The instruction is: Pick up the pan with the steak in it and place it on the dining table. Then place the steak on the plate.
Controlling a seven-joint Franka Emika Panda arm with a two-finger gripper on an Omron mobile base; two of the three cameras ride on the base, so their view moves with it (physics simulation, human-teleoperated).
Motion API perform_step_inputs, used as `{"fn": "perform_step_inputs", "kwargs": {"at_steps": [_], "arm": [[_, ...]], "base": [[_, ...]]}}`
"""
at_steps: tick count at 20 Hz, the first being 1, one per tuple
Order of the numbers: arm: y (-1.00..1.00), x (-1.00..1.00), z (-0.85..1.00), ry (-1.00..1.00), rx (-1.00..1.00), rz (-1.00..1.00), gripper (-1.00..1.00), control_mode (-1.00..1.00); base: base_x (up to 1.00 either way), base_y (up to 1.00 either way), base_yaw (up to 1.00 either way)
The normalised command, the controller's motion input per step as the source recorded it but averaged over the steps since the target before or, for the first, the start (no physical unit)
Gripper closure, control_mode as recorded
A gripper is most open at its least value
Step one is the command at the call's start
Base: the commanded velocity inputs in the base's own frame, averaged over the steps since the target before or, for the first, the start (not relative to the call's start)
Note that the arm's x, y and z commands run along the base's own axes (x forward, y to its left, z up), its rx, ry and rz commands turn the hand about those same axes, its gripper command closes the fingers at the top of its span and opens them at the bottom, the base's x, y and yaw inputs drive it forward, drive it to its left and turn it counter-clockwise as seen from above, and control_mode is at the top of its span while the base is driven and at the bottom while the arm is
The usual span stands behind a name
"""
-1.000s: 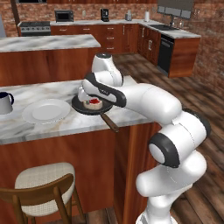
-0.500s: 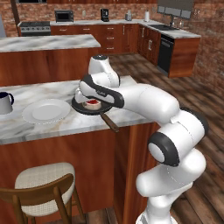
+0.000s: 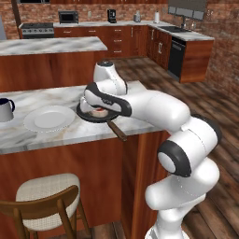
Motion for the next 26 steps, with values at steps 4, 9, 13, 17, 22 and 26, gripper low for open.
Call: {"fn": "perform_step_inputs", "kwargs": {"at_steps": [4, 9, 13, 17, 22, 26], "arm": [[0.0, 0.0, -0.27, 0.0, -0.05, 0.0, -1.0, -1.0], [0.0, 0.0, -0.15, 0.0, -0.03, 0.0, -1.0, -1.0], [0.0, 0.0, 0.0, 0.0, 0.0, 0.0, 1.0, -1.0], [0.0, 0.06, 0.0, 0.0, 0.0, 0.0, 1.0, -1.0], [0.0, 0.08, 0.0, 0.0, 0.0, 0.0, 1.0, -1.0], [0.0, 0.01, 0.19, -0.01, 0.02, 0.0, 1.0, -1.0]], "base": [[0.0, 0.0, 0.0], [0.0, 0.0, 0.0], [0.0, 0.0, 0.0], [0.0, 0.0, 0.0], [0.0, 0.0, 0.0], [0.0, 0.0, 0.0]]}}
